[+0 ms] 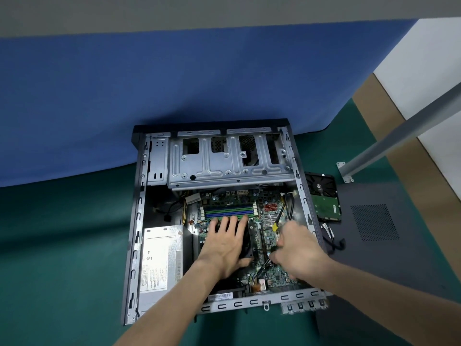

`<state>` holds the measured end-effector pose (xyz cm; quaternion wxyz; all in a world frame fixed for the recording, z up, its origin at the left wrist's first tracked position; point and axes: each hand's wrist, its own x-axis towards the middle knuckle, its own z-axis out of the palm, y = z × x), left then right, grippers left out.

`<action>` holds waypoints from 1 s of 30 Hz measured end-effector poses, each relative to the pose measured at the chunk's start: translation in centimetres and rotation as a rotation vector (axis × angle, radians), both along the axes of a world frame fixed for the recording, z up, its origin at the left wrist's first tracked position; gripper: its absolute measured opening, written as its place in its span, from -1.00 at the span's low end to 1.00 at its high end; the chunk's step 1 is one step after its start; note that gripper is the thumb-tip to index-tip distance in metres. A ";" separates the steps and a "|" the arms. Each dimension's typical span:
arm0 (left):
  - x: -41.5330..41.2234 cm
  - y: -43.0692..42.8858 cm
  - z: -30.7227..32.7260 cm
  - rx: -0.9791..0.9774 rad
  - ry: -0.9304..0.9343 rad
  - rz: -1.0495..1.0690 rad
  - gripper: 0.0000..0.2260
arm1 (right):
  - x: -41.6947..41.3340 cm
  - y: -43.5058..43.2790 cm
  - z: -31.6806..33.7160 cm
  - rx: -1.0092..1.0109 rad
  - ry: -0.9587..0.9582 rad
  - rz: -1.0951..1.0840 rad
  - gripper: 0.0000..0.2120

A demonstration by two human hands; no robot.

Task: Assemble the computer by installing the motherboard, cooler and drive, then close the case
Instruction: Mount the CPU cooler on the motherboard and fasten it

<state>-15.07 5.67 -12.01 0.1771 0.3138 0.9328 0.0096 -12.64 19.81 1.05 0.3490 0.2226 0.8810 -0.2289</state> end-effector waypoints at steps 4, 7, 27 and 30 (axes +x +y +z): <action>-0.1 0.0 0.4 0.023 -0.010 -0.007 -0.08 | -0.7 -0.5 0.1 -0.160 -0.063 -0.510 -0.80; -0.6 -0.3 1.1 0.074 -0.115 -0.008 -0.05 | -1.5 0.2 1.1 -0.258 -0.152 -0.582 -0.82; 0.1 0.9 0.2 0.636 -0.337 0.092 -0.84 | -1.3 -0.9 2.6 0.172 0.059 0.523 -0.76; -0.1 1.0 0.4 0.641 -0.350 0.092 -0.84 | -1.5 -1.1 1.9 -0.103 -0.268 -0.233 -0.82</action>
